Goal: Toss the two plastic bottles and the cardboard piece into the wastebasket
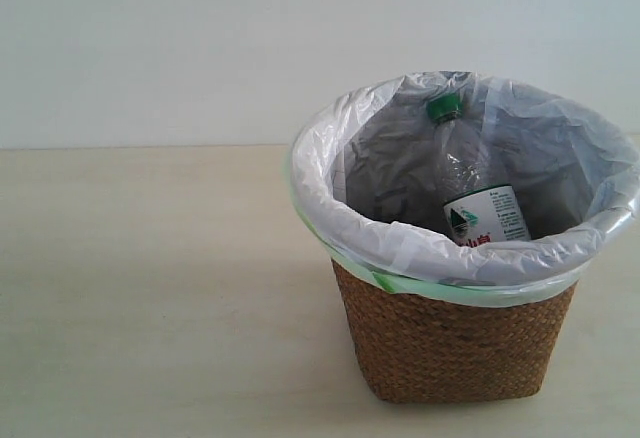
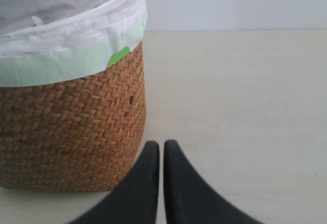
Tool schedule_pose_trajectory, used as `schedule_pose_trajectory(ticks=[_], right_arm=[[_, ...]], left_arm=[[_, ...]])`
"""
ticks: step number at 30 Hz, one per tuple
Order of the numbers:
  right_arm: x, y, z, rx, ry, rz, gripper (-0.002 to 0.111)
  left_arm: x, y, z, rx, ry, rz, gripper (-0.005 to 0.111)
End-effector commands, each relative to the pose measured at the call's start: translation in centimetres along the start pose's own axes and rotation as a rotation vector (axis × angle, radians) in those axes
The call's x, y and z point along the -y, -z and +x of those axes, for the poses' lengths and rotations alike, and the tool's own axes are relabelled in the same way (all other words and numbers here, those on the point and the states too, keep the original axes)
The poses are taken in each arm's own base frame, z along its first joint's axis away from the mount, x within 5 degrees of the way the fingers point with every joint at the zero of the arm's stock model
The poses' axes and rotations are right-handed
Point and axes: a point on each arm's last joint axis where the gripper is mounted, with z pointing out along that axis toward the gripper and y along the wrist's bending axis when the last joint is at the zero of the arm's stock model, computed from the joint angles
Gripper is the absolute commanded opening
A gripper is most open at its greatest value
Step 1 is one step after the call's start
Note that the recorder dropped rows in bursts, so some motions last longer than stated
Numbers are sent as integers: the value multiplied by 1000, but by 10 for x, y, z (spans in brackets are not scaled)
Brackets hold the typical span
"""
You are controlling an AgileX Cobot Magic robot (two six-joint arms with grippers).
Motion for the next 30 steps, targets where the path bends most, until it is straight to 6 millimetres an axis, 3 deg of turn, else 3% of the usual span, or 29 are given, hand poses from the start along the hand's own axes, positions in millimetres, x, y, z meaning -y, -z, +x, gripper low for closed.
schedule_pose_trajectory(ticks=[1, 6, 15, 30], right_arm=[[0, 0, -1, 11, 8, 7, 0], [0, 0, -1, 11, 8, 7, 0], [0, 0, -1, 11, 8, 7, 0], [0, 0, -1, 11, 8, 7, 0]], left_arm=[[-5, 1, 9, -89, 15, -53, 4], [-6, 1, 13, -129, 41, -65, 4], [-7, 5, 29, -321, -246, -38, 4], [-8, 6, 31, -348, -248, -40, 4]])
